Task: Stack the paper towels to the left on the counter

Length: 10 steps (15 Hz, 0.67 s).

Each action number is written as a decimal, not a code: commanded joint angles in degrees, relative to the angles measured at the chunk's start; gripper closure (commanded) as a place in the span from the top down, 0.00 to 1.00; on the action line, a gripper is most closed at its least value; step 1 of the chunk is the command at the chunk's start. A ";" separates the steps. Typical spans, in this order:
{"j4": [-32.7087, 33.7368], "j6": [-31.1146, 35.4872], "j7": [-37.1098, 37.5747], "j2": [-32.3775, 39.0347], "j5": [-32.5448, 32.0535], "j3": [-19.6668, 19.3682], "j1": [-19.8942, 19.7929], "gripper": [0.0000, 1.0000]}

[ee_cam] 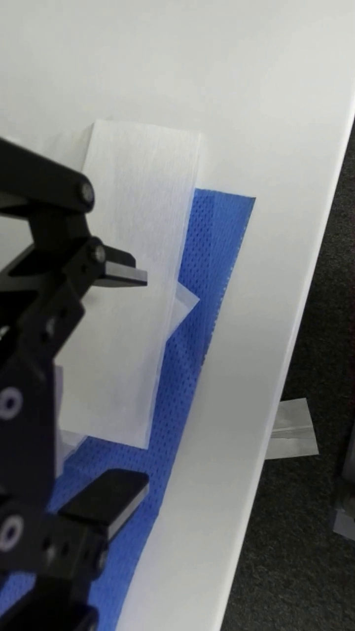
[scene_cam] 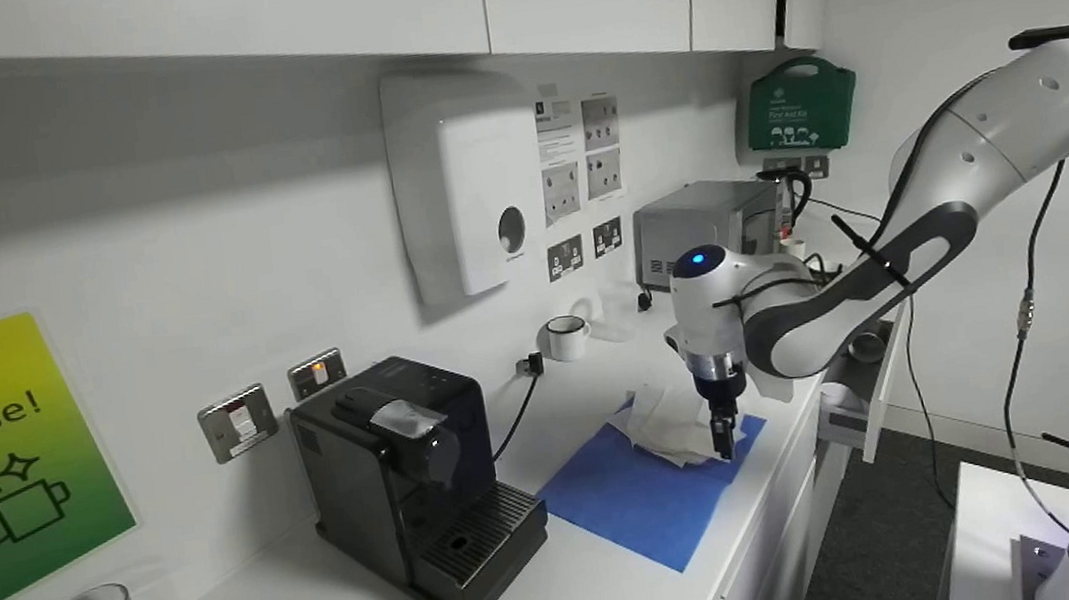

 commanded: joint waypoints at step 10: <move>1.11 -0.24 -0.06 0.30 0.13 0.57 -0.21 1.00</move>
